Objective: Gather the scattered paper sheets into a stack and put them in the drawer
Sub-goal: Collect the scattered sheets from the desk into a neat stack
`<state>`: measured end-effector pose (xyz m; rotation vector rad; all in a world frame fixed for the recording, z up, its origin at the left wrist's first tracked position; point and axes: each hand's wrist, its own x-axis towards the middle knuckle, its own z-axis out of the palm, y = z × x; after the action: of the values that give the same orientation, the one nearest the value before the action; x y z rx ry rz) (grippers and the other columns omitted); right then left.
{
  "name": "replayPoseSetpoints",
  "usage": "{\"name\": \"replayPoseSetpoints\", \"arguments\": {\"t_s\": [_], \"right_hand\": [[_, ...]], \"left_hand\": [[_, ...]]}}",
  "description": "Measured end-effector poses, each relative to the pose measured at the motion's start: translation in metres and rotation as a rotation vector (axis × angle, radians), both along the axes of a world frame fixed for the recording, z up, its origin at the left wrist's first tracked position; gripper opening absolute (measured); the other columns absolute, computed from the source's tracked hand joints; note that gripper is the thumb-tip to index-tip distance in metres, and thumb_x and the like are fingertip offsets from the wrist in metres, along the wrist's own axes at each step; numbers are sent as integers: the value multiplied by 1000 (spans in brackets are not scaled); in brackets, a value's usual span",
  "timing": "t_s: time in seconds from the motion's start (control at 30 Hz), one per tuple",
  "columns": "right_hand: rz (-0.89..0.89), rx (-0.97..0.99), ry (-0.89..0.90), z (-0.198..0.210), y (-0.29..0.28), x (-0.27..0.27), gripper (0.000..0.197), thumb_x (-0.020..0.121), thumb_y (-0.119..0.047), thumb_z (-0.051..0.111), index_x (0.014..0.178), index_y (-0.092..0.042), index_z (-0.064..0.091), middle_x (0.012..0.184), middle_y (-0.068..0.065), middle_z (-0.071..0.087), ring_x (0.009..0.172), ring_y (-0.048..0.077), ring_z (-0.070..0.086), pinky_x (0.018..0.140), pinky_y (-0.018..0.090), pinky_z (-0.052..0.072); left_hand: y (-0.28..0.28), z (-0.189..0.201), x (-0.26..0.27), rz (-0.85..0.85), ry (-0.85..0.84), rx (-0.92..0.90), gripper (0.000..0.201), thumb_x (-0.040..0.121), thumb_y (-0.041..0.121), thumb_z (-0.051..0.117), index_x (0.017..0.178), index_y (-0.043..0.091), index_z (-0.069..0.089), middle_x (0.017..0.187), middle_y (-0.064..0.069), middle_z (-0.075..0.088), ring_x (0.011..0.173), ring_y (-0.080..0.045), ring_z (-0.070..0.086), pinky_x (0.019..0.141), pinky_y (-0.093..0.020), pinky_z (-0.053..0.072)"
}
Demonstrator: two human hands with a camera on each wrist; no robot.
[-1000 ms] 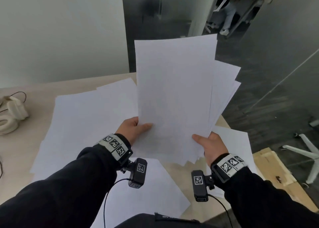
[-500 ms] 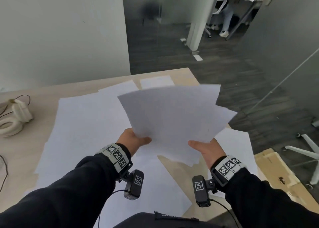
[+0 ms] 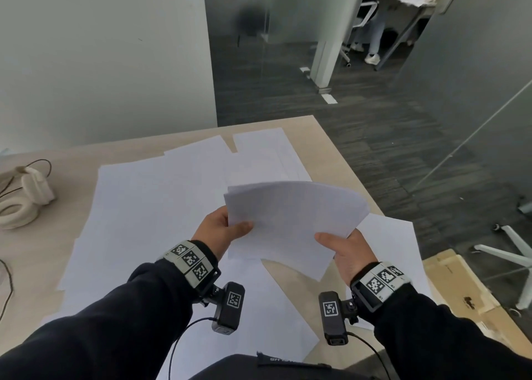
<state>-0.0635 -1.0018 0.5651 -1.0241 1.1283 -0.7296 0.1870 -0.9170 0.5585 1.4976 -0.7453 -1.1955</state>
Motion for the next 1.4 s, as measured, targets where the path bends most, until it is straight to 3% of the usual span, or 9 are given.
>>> {"name": "replayPoseSetpoints", "arguments": {"t_s": [0.17, 0.37, 0.53, 0.63, 0.77, 0.9, 1.07, 1.27, 1.4], "right_hand": [[-19, -20, 129, -8, 8, -3, 28, 78, 6, 73, 99, -13, 71, 99, 9, 75, 97, 27, 70, 98, 49, 50], [-79, 45, 34, -7, 10, -3, 30, 81, 11, 66, 98, -14, 70, 100, 13, 74, 97, 33, 69, 92, 51, 52], [2, 18, 74, -11, 14, -12, 35, 82, 10, 66, 106, -15, 67, 102, 10, 74, 99, 30, 69, 81, 39, 54], [51, -38, 210, -7, 17, -11, 29, 81, 5, 71, 99, -17, 66, 96, 5, 72, 98, 22, 67, 81, 28, 52], [37, -102, 285, 1, 15, -12, 26, 82, -3, 73, 88, -26, 61, 89, -8, 65, 82, 3, 60, 64, 11, 40], [121, -76, 320, -8, 14, -19, 26, 82, -3, 72, 87, -26, 60, 89, -7, 66, 86, 9, 61, 67, 15, 42], [303, -44, 459, -25, 1, -29, 9, 85, -3, 58, 89, -3, 66, 81, 3, 65, 83, 18, 60, 67, 23, 44], [245, -80, 342, -30, -40, -57, 27, 86, -6, 62, 106, -25, 65, 97, -8, 75, 90, 8, 71, 80, 26, 54], [236, -18, 387, -49, -70, -111, 34, 85, -10, 64, 115, -25, 61, 105, -6, 73, 98, 14, 69, 91, 37, 54]], "left_hand": [[7, -15, -8, -105, -1, 87, 59, 57, 27, 81, 114, 23, 68, 109, 0, 74, 106, -23, 68, 102, -50, 47], [6, -16, -22, -41, -87, 114, 34, 64, 29, 74, 97, 21, 73, 97, 0, 76, 99, -21, 69, 92, -40, 51], [14, -16, -20, -112, -120, 164, 43, 69, 19, 80, 110, 20, 67, 103, 2, 73, 99, -16, 67, 89, -33, 50], [14, -18, -26, -134, -162, 161, 33, 81, 8, 76, 99, 32, 64, 96, 11, 69, 91, -3, 62, 80, -24, 46], [12, -17, -30, -98, -164, 170, 27, 67, 31, 77, 93, 32, 70, 97, 4, 75, 97, -15, 68, 95, -40, 50], [13, -20, -32, -151, -215, 244, 44, 57, 33, 79, 99, 26, 67, 102, 0, 73, 99, -20, 66, 95, -39, 49], [13, -27, -42, -157, -353, 311, 16, 88, 18, 70, 90, 31, 61, 89, 10, 64, 88, -11, 59, 73, -19, 42], [-38, -21, -65, -72, -365, 341, 5, 88, 29, 70, 87, 24, 70, 83, 5, 73, 80, -20, 68, 81, -35, 55], [-78, -35, -116, -160, -373, 391, 19, 90, 33, 65, 107, 26, 64, 93, 9, 72, 86, -15, 69, 83, -34, 55]]}}
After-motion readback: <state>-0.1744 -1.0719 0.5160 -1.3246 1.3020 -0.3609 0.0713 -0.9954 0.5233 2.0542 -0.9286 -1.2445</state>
